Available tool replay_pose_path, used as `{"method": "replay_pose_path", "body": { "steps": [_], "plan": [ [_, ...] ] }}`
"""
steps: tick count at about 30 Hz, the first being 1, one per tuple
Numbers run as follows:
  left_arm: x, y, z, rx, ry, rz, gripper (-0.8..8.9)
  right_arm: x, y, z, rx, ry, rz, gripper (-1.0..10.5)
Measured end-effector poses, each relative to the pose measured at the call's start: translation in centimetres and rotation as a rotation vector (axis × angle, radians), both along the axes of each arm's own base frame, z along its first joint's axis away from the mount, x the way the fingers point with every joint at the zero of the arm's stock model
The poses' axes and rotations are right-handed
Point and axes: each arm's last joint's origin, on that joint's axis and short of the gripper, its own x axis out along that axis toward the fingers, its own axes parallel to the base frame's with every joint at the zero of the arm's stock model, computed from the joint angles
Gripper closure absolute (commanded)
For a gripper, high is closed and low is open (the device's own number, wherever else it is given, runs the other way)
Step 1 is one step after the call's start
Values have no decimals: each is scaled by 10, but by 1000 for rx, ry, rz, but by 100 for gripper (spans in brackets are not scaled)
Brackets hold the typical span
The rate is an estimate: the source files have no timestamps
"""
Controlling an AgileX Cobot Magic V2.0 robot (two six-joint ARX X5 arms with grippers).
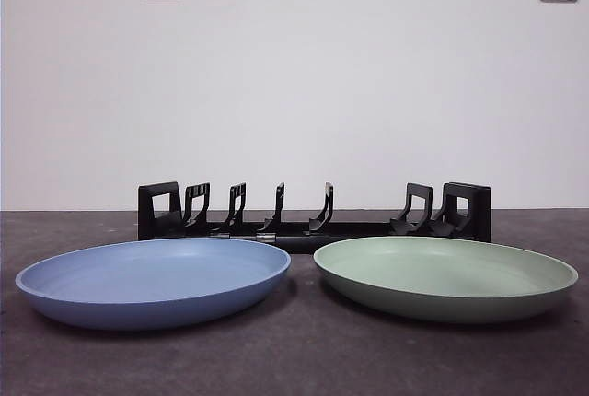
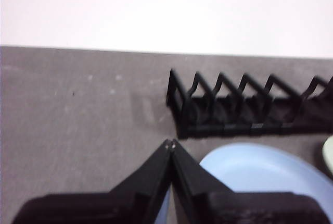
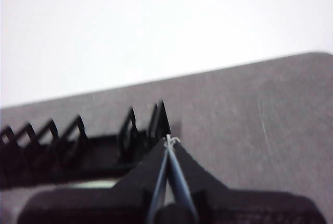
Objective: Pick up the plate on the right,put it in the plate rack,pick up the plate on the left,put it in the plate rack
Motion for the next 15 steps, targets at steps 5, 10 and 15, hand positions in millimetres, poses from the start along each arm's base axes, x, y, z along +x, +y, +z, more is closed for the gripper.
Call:
{"method": "replay_pose_path", "body": {
  "steps": [5,10,15],
  "plan": [
    [-1,-1,32,-26,17,-42,820,2,2,29,18,49,57,958],
    [1,-4,69,-38,65,-138,820,8,5,59,21,172,154,958],
    [6,-8,99,-43,139,-257,820,13,8,94,-17,299,272,958]
  ]
}}
